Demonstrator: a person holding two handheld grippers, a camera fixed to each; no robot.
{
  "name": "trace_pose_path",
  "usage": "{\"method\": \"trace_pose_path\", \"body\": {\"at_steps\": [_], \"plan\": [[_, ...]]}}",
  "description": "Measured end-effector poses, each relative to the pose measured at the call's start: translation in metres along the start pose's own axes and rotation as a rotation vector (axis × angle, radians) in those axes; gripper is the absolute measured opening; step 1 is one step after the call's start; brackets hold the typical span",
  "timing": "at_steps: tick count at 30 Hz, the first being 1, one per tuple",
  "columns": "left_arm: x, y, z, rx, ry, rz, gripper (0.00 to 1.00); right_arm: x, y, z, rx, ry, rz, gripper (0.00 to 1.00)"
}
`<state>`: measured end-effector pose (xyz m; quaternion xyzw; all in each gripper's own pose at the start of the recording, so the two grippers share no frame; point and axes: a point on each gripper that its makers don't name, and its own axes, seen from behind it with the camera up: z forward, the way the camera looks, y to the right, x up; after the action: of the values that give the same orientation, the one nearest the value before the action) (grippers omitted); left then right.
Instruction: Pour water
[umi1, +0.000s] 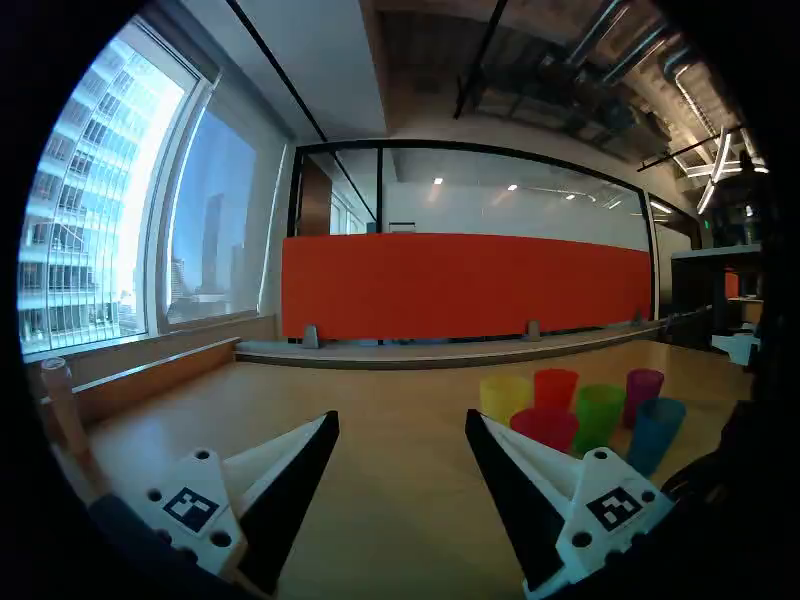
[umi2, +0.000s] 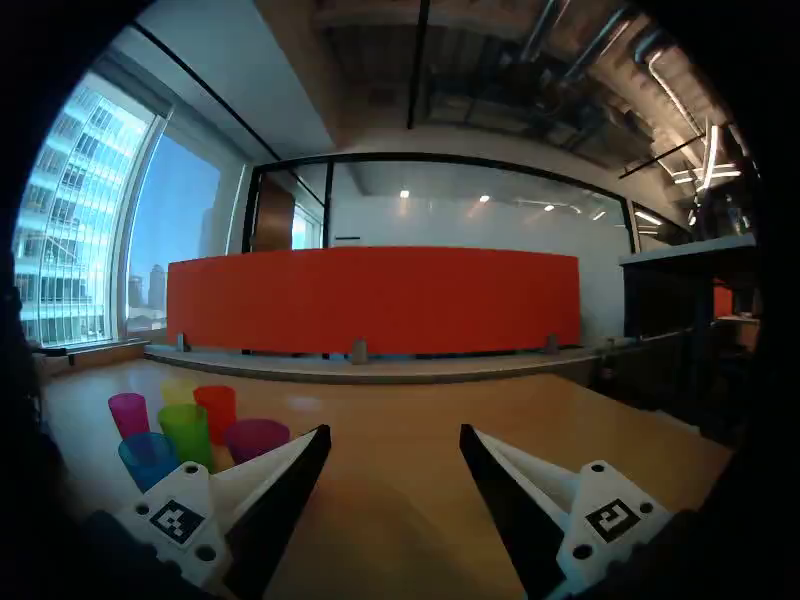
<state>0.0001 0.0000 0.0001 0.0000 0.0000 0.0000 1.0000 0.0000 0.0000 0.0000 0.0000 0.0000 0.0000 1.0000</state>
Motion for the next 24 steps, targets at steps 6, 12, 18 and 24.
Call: {"method": "trace_pose_path", "body": {"at_steps": [6, 12, 18, 24], "plan": [[0.001, 0.003, 0.002, -0.008, 0.000, 0.000, 0.94, -0.001, -0.001, 0.000, 0.000, -0.001, -0.001, 1.00], [0.002, 0.004, 0.002, -0.015, 0.001, -0.001, 0.94, 0.000, -0.001, 0.000, -0.003, 0.000, -0.002, 1.00], [0.003, -0.002, 0.002, 0.002, -0.007, -0.009, 0.94, -0.003, 0.000, 0.000, -0.009, -0.009, -0.005, 1.00], [0.024, -0.005, 0.003, 0.002, 0.007, -0.001, 0.94, 0.009, -0.001, 0.000, -0.008, -0.022, -0.020, 1.00]]}}
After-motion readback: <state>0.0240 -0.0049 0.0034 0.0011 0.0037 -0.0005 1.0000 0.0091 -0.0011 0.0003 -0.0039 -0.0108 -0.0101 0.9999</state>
